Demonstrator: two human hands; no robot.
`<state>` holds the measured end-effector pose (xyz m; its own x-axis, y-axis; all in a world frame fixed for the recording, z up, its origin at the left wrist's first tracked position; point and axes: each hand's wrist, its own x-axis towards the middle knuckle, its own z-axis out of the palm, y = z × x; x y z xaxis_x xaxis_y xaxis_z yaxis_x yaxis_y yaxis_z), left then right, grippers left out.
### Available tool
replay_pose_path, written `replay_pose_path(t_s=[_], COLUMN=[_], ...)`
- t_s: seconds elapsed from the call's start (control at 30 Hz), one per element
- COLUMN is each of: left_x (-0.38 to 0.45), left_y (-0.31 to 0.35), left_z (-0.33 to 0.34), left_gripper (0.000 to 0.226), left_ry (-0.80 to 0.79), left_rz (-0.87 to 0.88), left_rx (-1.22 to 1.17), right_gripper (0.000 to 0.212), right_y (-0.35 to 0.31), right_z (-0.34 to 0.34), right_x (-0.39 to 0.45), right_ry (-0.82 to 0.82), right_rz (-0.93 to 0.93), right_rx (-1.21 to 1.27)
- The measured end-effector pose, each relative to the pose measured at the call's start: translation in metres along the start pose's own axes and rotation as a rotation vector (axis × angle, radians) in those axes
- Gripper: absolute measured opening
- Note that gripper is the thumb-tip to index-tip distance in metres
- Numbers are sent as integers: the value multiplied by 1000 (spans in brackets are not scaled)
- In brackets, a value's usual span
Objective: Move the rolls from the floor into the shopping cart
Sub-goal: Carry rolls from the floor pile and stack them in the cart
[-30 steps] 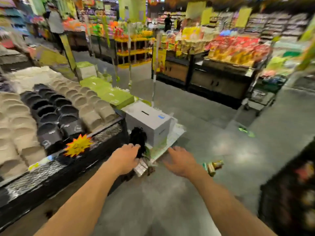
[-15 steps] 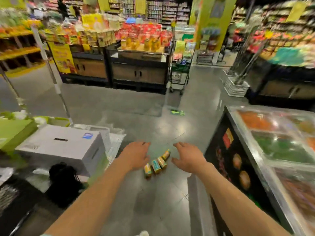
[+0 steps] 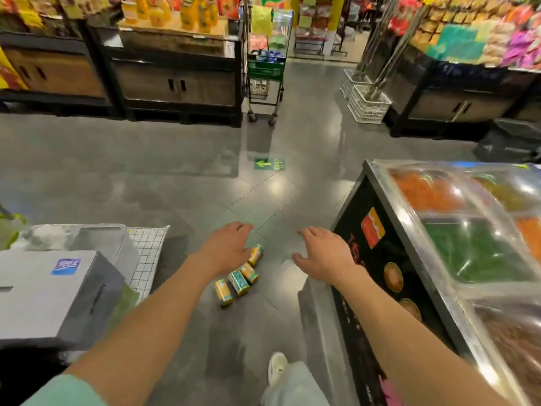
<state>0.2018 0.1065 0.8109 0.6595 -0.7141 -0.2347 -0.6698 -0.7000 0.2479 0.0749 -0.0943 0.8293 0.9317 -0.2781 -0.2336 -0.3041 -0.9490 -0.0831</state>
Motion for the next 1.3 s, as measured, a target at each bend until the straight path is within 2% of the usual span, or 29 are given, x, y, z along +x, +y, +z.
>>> replay_pose_path(t_s=[0.23, 0.37, 0.5, 0.63, 0.7, 0.93, 1.1, 1.3], left_x=[109, 163, 239, 313, 340, 395, 429, 472], left_y=[-51, -82, -121, -169, -197, -289, -324, -349], left_z=[22, 74, 170, 302, 371, 571, 652, 685], left_gripper=[62, 85, 60, 69, 65, 61, 62, 62], left_ry=[0, -4, -42, -65, -84, -160, -129, -22], left_rz=[-146, -268, -337, -320, -333, -366, -336, -274], left_rx=[-91, -162, -215, -246, -258, -240, -227, -223], right_gripper=[66, 65, 62, 63, 63, 66, 70, 66], right_y=[38, 57, 56, 57, 60, 67, 71, 77], right_z=[42, 91, 188, 323, 393, 604, 690, 729], right_x=[145, 234, 323, 396, 425, 505, 549, 587], right_ry=[-154, -224, -276, -294, -309, -330, -295, -179], right_rz=[-86, -136, -154, -160, -171, -162, -166, -224], right_rx=[-21, 8, 91, 132, 109, 113, 138, 43])
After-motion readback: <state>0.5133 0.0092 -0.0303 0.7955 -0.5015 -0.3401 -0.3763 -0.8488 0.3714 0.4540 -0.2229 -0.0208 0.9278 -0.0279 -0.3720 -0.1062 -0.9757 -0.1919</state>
